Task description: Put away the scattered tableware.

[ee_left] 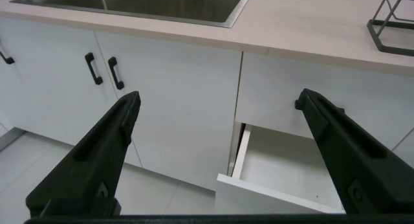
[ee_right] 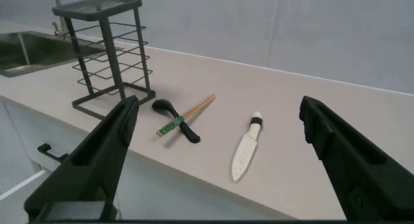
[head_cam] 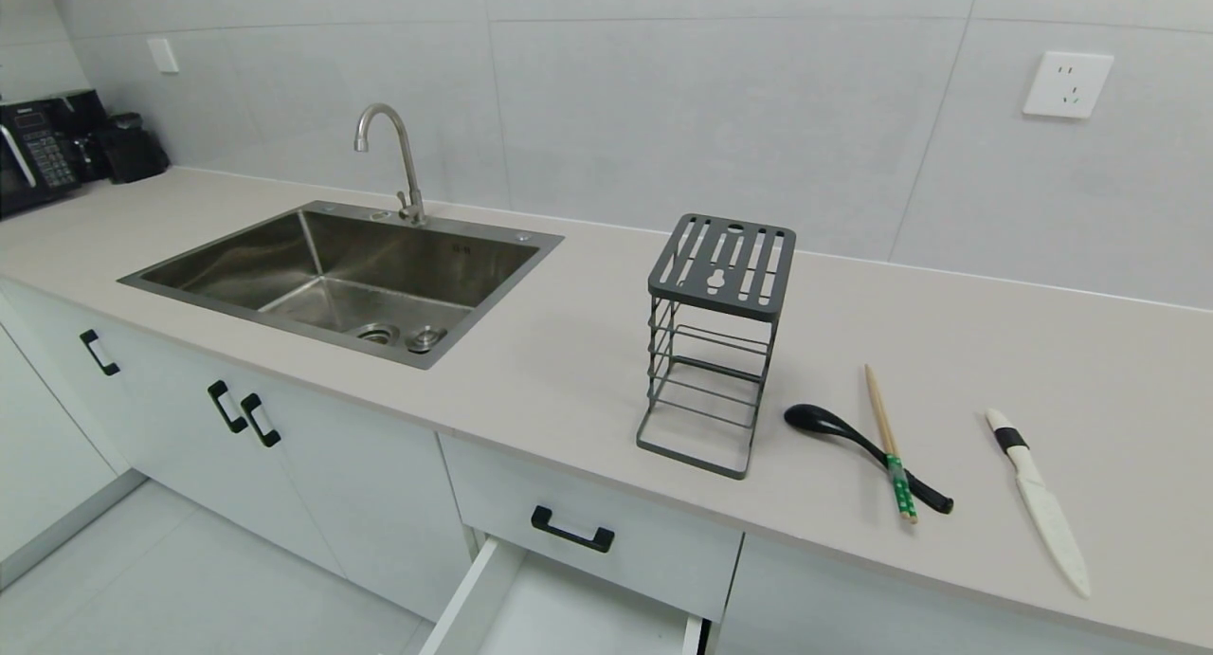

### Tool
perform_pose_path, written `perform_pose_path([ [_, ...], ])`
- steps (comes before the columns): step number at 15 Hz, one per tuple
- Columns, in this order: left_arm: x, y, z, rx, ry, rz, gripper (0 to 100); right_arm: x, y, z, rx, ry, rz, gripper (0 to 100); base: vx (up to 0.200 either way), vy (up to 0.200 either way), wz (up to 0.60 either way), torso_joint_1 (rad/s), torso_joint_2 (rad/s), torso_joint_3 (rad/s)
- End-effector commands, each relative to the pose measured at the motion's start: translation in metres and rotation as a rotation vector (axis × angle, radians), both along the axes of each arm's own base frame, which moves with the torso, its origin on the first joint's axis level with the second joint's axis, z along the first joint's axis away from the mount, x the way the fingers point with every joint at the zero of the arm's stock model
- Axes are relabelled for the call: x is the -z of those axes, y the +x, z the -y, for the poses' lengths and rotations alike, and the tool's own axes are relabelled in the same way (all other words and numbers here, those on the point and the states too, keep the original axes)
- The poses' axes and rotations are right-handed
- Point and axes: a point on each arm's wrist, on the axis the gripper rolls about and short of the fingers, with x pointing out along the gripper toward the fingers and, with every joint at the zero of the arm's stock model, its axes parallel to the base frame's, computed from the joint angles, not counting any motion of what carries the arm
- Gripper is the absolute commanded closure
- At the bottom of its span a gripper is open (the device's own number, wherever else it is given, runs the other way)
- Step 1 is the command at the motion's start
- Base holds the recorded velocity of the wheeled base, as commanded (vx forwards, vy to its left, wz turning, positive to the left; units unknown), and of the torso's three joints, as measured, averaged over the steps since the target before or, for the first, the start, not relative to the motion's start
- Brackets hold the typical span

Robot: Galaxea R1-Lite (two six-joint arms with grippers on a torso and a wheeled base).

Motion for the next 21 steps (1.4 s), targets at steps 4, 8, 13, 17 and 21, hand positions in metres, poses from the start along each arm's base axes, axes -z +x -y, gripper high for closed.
perform_pose_path([
  [4, 0.000, 0.000, 0.000, -0.001, 0.000, -0.001, 0, -0.030, 0.050, -0.004, -0.202, -0.041, -0.278, 0, 0.000, 0.000, 0.00, 0.000, 0.00, 0.000],
  [8, 0.000, 0.000, 0.000, 0.000, 0.000, -0.001, 0, -0.054, 0.079, -0.010, -0.301, -0.049, -0.338, 0, 0.000, 0.000, 0.00, 0.000, 0.00, 0.000],
  [13, 0.000, 0.000, 0.000, -0.001, 0.000, -0.001, 0, -0.098, 0.116, -0.030, -0.445, -0.074, -0.325, 0, 0.000, 0.000, 0.00, 0.000, 0.00, 0.000],
  [17, 0.000, 0.000, 0.000, -0.001, 0.000, -0.001, 0, -0.113, 0.141, -0.042, -0.439, -0.065, -0.440, 0, 0.000, 0.000, 0.00, 0.000, 0.00, 0.000],
  [21, 0.000, 0.000, 0.000, -0.001, 0.000, 0.000, 0, -0.104, 0.170, -0.051, -0.185, -0.054, -0.624, 0, 0.000, 0.000, 0.00, 0.000, 0.00, 0.000],
])
